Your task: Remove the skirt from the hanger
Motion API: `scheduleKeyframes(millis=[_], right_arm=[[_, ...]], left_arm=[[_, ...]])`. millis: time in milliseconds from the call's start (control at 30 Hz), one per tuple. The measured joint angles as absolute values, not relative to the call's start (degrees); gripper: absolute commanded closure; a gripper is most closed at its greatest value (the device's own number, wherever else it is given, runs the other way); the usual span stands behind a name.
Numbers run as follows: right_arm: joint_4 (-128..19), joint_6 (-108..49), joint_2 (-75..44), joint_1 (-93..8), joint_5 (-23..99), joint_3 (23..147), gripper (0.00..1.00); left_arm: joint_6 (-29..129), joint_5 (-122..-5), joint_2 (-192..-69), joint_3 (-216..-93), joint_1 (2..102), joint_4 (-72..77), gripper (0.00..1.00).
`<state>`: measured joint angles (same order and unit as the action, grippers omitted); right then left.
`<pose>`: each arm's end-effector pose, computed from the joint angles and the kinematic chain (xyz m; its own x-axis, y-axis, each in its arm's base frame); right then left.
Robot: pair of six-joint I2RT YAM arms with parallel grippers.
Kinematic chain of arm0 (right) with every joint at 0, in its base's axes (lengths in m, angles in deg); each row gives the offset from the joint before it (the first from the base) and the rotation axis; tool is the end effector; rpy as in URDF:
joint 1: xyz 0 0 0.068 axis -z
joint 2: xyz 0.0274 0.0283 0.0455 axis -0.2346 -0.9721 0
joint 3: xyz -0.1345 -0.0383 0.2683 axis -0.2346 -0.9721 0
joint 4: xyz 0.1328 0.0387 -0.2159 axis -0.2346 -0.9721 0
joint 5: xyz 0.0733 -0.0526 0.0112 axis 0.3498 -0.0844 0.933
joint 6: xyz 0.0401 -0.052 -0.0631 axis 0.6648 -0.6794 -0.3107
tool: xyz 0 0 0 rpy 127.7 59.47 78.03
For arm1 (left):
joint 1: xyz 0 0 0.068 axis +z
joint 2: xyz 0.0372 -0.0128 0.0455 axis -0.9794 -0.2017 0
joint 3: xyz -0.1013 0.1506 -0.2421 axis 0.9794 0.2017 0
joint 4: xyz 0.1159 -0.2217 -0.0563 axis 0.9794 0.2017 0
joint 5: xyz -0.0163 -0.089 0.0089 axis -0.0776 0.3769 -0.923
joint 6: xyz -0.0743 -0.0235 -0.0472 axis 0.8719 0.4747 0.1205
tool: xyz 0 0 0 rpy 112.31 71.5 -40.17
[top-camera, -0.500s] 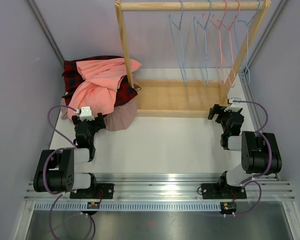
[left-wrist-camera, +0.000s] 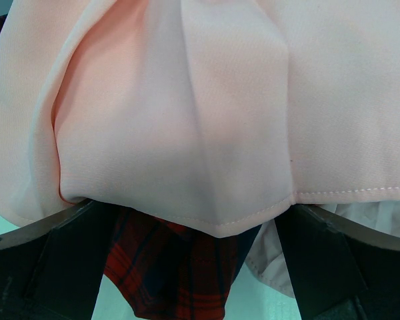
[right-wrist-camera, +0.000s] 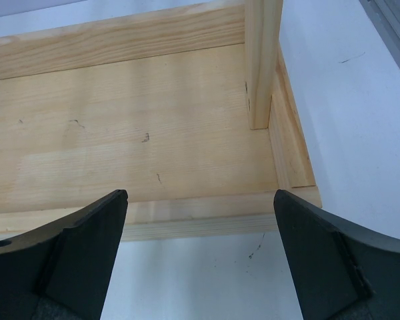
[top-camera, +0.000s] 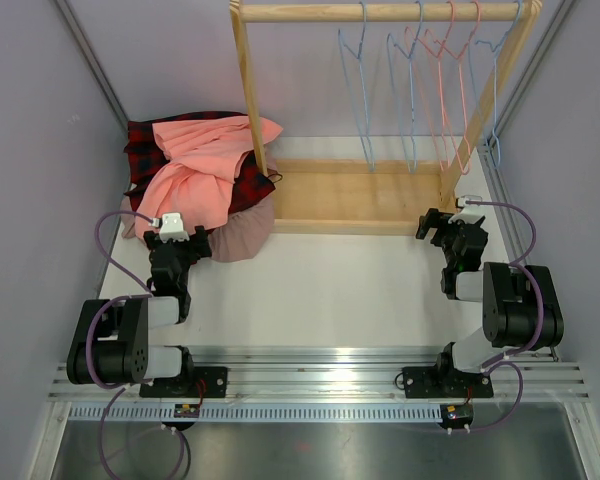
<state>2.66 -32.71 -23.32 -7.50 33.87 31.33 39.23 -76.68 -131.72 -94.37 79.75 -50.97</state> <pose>0.3149 -0.0284 0.1830 -0.1769 0.0768 -0.9812 0.0548 0.9962 0.0681 0.2613 0.0133 0.1850 -0.1557 -0.0112 -0.9877 -0.1102 0.9939 0.0061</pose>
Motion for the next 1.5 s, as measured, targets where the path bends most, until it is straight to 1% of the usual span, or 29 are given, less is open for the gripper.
scheduleKeyframes(millis=[467, 500, 533, 567, 600, 633, 667, 700, 800, 833, 867, 900, 933, 967, 1000, 1033, 1067, 1500], right_arm=[[1.9, -32.7, -23.3, -7.5, 33.8, 31.3, 0.00], [1.8, -32.7, -23.3, -7.5, 33.8, 31.3, 0.00], [1.8, -32.7, -23.3, -7.5, 33.8, 31.3, 0.01], [1.8, -32.7, -23.3, -7.5, 33.8, 31.3, 0.01], [1.8, -32.7, -23.3, -7.5, 33.8, 31.3, 0.01], [1.8, -32.7, -23.3, -7.5, 33.8, 31.3, 0.01], [1.8, -32.7, -23.3, -7.5, 33.9, 31.3, 0.01], [1.8, -32.7, -23.3, -7.5, 33.8, 31.3, 0.00], [1.8, -32.7, -23.3, -7.5, 33.8, 31.3, 0.00], [1.8, -32.7, -23.3, -7.5, 33.8, 31.3, 0.01], [1.8, -32.7, -23.3, -7.5, 33.8, 31.3, 0.00], [1.8, -32.7, -23.3, -7.5, 33.8, 31.3, 0.01], [1.8, -32.7, -23.3, -7.5, 33.8, 31.3, 0.01], [1.8, -32.7, -23.3, -7.5, 33.8, 31.3, 0.00], [1.8, -32.7, -23.3, -7.5, 33.8, 31.3, 0.01], [1.8, -32.7, -23.3, -7.5, 33.8, 31.3, 0.00], [1.8, -32.7, -23.3, -7.5, 33.8, 31.3, 0.01], [1.7, -32.7, -23.3, -7.5, 33.8, 31.3, 0.01]], left_arm=[[39.2, -76.7, -131.7, -94.4, 79.8, -51.0, 0.01], [39.2, -76.6, -131.7, -94.4, 79.8, -51.0, 0.11], [39.2, -76.5, -131.7, -94.4, 79.8, -51.0, 0.45], [39.2, -76.2, -131.7, -94.3, 79.8, -51.0, 0.85], [39.0, -75.9, -131.7, -94.3, 79.8, -51.0, 1.00], [38.7, -75.8, -131.7, -94.3, 79.8, -51.1, 0.82], [38.4, -75.8, -131.7, -94.3, 79.8, -51.1, 0.39], [38.0, -75.8, -131.7, -94.3, 79.8, -51.2, 0.01], [38.4, -75.8, -131.7, -94.3, 79.7, -51.2, 0.01], [38.4, -75.8, -131.7, -94.3, 79.7, -51.2, 0.34], [38.8, -75.8, -131.7, -94.3, 79.7, -51.2, 0.72], [38.9, -75.8, -131.7, -94.3, 79.7, -51.2, 0.97], [38.6, -75.8, -131.7, -94.3, 79.7, -51.2, 1.00], [38.4, -75.8, -131.7, -94.3, 79.8, -51.2, 0.91], [38.3, -75.8, -131.7, -94.3, 79.8, -51.2, 0.59], [38.1, -75.8, -131.7, -94.3, 79.8, -51.2, 0.17], [37.9, -75.8, -131.7, -94.3, 79.8, -51.2, 0.01], [38.5, -75.8, -131.7, -94.3, 79.7, -51.2, 0.01]])
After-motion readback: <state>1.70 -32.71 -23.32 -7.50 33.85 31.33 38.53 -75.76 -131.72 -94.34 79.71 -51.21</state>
